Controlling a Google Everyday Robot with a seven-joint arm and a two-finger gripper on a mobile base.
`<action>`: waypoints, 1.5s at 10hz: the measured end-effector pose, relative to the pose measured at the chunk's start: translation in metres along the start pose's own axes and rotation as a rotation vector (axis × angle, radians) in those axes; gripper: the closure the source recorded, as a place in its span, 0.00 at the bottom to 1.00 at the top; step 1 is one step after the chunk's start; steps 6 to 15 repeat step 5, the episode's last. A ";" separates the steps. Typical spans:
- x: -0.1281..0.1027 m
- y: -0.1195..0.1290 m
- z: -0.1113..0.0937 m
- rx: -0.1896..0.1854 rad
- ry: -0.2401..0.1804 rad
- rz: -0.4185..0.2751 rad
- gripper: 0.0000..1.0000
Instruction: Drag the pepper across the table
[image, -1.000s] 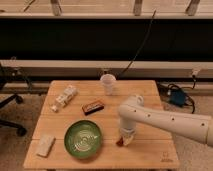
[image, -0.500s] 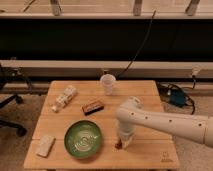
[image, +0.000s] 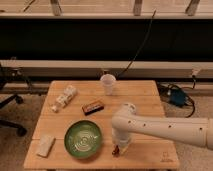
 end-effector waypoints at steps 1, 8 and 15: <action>0.009 -0.001 -0.001 -0.002 -0.001 0.027 0.99; 0.027 -0.002 -0.006 -0.005 -0.004 0.037 1.00; 0.027 -0.002 -0.006 -0.005 -0.004 0.037 1.00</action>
